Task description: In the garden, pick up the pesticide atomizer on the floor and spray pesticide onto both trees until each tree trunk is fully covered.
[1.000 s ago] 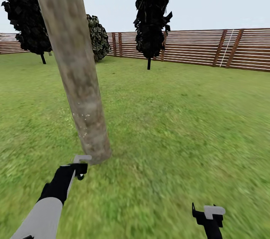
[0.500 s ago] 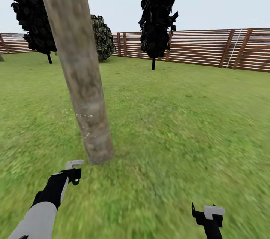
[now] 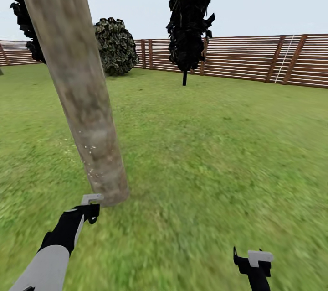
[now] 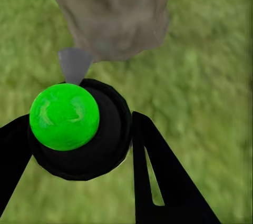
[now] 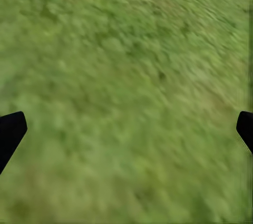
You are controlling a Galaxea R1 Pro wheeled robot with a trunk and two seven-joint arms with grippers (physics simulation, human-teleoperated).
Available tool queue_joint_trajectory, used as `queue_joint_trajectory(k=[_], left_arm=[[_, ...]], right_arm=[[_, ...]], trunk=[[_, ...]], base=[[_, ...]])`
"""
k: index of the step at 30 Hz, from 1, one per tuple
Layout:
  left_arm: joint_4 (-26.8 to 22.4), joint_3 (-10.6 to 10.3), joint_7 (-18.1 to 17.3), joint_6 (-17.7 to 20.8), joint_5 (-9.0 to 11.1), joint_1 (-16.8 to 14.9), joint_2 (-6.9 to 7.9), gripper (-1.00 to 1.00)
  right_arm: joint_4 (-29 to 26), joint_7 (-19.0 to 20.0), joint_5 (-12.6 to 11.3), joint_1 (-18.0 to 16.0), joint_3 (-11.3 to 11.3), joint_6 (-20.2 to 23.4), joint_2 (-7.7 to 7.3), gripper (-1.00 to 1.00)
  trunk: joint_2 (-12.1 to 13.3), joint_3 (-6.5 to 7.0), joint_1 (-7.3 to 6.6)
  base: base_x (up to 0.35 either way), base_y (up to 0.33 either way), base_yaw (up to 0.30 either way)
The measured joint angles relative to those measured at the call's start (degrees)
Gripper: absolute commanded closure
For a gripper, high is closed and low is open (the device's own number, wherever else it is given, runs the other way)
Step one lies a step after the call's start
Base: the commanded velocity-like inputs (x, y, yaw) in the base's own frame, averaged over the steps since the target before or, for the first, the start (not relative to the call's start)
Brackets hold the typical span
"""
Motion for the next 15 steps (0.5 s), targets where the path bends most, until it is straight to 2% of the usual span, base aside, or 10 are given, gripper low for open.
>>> queue_joint_trajectory(k=[9, 15], left_arm=[[-0.26, 0.13, 0.0, 0.01, 0.09, 0.01, -0.16, 1.0], [-0.26, 0.35, 0.0, 0.0, 0.06, 0.0, -0.1, 1.0]], right_arm=[[0.01, -0.05, 0.0, 0.01, 0.02, 0.0, 0.01, -1.0], [0.0, -0.04, 0.0, -0.01, 0.04, -0.01, 0.0, -1.0]], trunk=[[0.0, 0.0, 0.0], [0.0, 0.0, 0.0]], base=[[-0.006, -0.276, 0.247], [0.0, -0.276, 0.023]])
